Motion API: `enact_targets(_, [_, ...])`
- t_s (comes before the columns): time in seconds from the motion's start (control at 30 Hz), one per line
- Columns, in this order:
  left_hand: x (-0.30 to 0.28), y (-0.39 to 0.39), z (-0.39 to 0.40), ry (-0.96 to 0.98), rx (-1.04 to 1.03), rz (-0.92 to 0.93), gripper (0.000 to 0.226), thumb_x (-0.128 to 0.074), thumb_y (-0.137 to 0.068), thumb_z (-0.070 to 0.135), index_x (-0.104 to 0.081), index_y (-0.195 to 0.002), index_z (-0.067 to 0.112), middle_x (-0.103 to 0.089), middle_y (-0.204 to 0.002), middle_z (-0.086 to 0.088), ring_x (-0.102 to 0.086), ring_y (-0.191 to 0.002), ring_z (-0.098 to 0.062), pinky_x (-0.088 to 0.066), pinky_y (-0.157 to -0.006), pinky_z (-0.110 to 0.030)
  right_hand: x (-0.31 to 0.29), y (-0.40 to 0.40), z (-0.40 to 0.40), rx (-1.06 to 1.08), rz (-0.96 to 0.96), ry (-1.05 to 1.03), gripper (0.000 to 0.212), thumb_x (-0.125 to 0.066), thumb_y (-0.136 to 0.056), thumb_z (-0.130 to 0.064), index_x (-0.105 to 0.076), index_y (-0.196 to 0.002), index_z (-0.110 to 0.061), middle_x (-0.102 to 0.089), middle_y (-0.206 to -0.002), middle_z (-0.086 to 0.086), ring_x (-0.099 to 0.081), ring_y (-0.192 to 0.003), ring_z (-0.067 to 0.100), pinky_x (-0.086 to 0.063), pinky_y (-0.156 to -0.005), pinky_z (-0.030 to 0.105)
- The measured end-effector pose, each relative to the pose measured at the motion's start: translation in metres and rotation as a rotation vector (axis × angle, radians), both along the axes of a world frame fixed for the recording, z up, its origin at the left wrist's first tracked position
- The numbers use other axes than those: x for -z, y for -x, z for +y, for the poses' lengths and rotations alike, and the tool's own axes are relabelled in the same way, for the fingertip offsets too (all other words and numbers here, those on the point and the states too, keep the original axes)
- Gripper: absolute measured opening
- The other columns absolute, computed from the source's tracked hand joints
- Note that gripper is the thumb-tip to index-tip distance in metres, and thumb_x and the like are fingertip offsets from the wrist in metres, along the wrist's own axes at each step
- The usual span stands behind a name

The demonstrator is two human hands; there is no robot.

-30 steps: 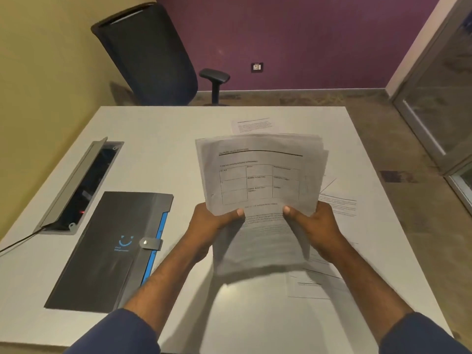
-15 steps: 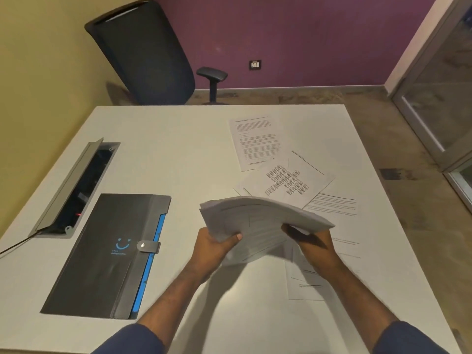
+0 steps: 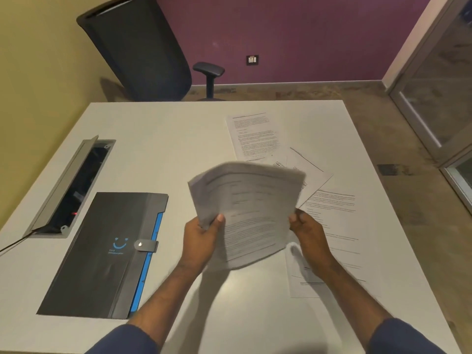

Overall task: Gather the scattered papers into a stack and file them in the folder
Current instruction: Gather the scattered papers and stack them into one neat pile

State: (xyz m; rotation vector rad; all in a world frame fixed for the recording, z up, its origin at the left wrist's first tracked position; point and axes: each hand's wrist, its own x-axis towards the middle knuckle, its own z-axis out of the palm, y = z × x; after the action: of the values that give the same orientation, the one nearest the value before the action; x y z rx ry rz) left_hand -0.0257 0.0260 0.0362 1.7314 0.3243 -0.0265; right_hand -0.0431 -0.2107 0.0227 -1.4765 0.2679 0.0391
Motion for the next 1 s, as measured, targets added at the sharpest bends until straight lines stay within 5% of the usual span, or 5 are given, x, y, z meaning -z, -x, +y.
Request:
enact_targets(0.13, [0.005, -0.01, 0.024, -0.041, -0.063, 0.075, 0.009, -0.066, -0.093, 0.022, -0.069, -0.09, 0.015, -0.074, -0.087, -0.007, -0.07, -0.082, -0.021, -0.051, -0.062, -0.026, 0.03, -0.002, -0.023, 0.087, 0.232, 0.48, 0.051, -0.065, -0.089, -0.045, -0.057, -0.131, -0.016, -0.063, -0.13, 0.004, -0.056, -0.124, 0.022, -0.043, -0.103, 0.035])
enact_targets(0.33, [0.02, -0.011, 0.048, -0.039, -0.122, 0.271, 0.029, -0.065, -0.094, 0.026, -0.062, -0.118, 0.01, -0.07, -0.105, -0.01, -0.067, -0.095, -0.03, -0.055, -0.083, -0.044, 0.076, 0.018, -0.038, -0.331, 0.441, 1.197, 0.083, -0.056, -0.085, -0.064, -0.025, -0.153, -0.029, -0.016, -0.164, 0.003, -0.009, -0.151, 0.028, -0.025, -0.114, 0.045])
enact_targets(0.63, [0.026, -0.011, 0.063, -0.05, -0.098, 0.404, 0.038, -0.067, -0.093, 0.023, -0.059, -0.127, 0.01, -0.069, -0.111, -0.01, -0.064, -0.104, -0.035, -0.053, -0.094, -0.054, 0.066, 0.004, -0.026, -0.162, 0.376, 1.218, 0.048, -0.06, -0.082, -0.061, -0.065, -0.116, -0.028, -0.057, -0.131, -0.003, -0.045, -0.124, 0.024, -0.035, -0.096, 0.038])
enact_targets(0.77, [0.025, -0.02, 0.066, -0.078, -0.063, 0.436, 0.044, -0.067, -0.092, 0.023, -0.056, -0.132, 0.009, -0.067, -0.121, -0.013, -0.062, -0.112, -0.038, -0.049, -0.099, -0.058, 0.053, -0.024, -0.009, 0.029, 0.34, 0.956, 0.048, -0.07, -0.083, -0.046, -0.061, -0.12, -0.016, -0.064, -0.123, 0.006, -0.056, -0.115, 0.029, -0.044, -0.095, 0.04])
enact_targets(1.0, [0.023, -0.029, 0.078, -0.094, -0.057, 0.478, 0.042, -0.066, -0.093, 0.021, -0.057, -0.132, 0.008, -0.07, -0.114, -0.012, -0.065, -0.106, -0.034, -0.051, -0.097, -0.055, 0.052, -0.07, 0.022, -0.476, 0.19, 1.218, 0.087, -0.069, -0.083, -0.042, -0.022, -0.154, -0.02, -0.021, -0.163, 0.007, -0.01, -0.151, 0.026, -0.022, -0.118, 0.039])
